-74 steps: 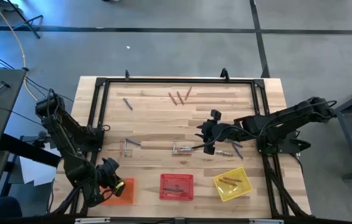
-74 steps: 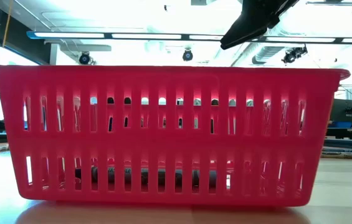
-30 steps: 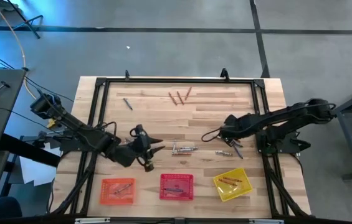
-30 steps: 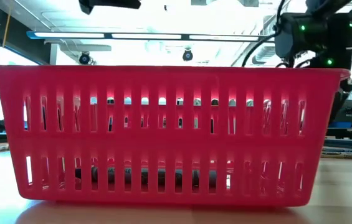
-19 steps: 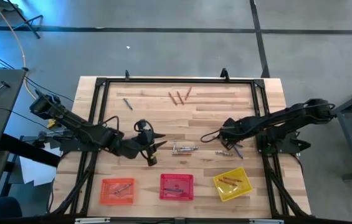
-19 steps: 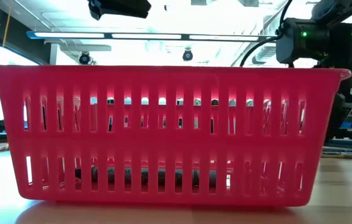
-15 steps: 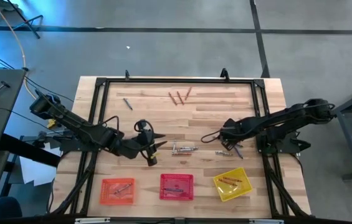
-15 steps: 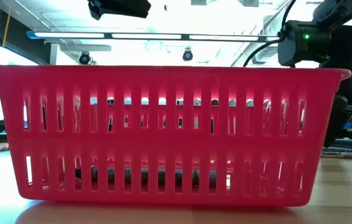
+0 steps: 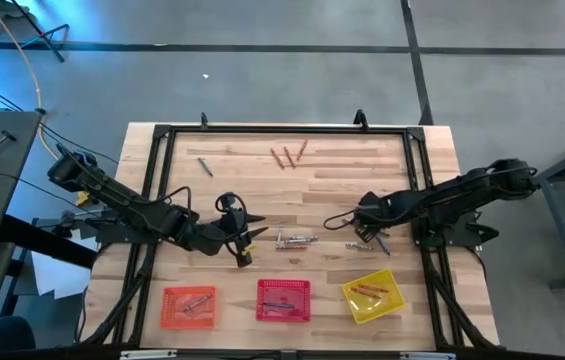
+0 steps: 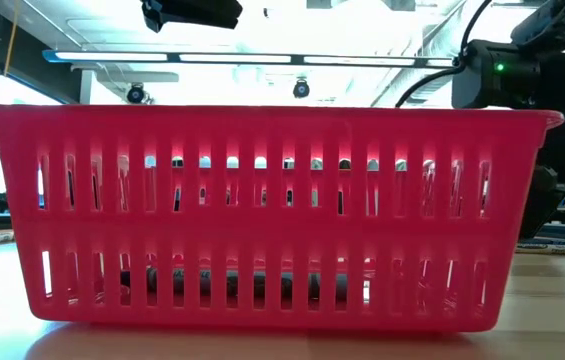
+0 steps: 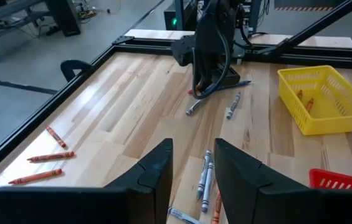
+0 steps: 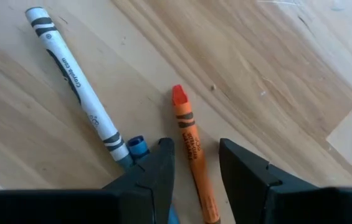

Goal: Sort crayons
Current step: Put the orange crayon into the yellow bin

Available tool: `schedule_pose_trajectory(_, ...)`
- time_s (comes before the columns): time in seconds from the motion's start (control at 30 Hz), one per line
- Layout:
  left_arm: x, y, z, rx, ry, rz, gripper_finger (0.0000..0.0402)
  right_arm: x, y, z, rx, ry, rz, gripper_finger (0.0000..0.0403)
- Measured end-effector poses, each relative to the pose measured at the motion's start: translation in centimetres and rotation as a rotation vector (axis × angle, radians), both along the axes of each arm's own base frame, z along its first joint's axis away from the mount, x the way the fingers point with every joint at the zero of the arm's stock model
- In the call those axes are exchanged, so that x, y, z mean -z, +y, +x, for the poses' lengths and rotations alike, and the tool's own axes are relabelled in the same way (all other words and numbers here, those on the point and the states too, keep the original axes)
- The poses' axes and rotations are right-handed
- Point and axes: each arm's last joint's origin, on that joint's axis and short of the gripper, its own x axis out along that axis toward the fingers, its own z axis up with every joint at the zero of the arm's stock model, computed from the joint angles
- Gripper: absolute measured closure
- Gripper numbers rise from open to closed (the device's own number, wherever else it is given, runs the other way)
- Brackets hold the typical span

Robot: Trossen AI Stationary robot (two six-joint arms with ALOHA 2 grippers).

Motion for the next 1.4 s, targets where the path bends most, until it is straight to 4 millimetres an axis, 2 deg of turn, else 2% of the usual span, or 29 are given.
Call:
schedule_pose_trajectory(0.1, 0.0, 0.0, 0.0, 0.000, 0.000, 0.000, 0.0300, 0.0, 0.0, 0.0, 0.000, -0.004, 0.001, 0.0307)
schedule_pose_trajectory(0.3, 0.0, 0.0, 0.0, -0.001, -0.001, -0.002, 0.0300, 0.0, 0.0, 0.1, -0.002, -0.005, -0.010, 0.0388)
schedule_pose_trajectory(0.5, 0.0, 0.0, 0.0, -0.002, -0.001, -0.002, 0.0300, -0.2, 0.0, 0.2, -0.013, 0.007, -0.013, 0.0389)
schedule_pose_trajectory(0.63, 0.0, 0.0, 0.0, -0.009, -0.003, 0.002, 0.0300, -1.3, -0.1, 0.8, -0.040, 0.017, -0.058, 0.0399)
schedule_pose_trajectory(0.83, 0.0, 0.0, 0.0, -0.010, -0.003, 0.003, 0.0300, -4.5, -0.1, 2.7, -0.082, -0.019, -0.129, 0.0400)
schedule_pose_trajectory(1.0, 0.0, 0.0, 0.0, -0.011, 0.004, 0.027, 0.0300, -8.1, 1.2, 4.9, -0.192, -0.140, -0.171, 0.0400)
schedule_pose_trajectory(1.23, 1.3, 0.1, 0.7, -0.017, 0.009, 0.122, 0.0300, -13.3, 5.4, 6.5, -0.362, -0.337, -0.288, 0.0401)
schedule_pose_trajectory(1.4, 3.0, 0.0, 1.6, 0.113, -0.163, 0.124, 0.0300, -15.2, 9.0, 6.2, -0.444, -0.481, -0.426, 0.0402)
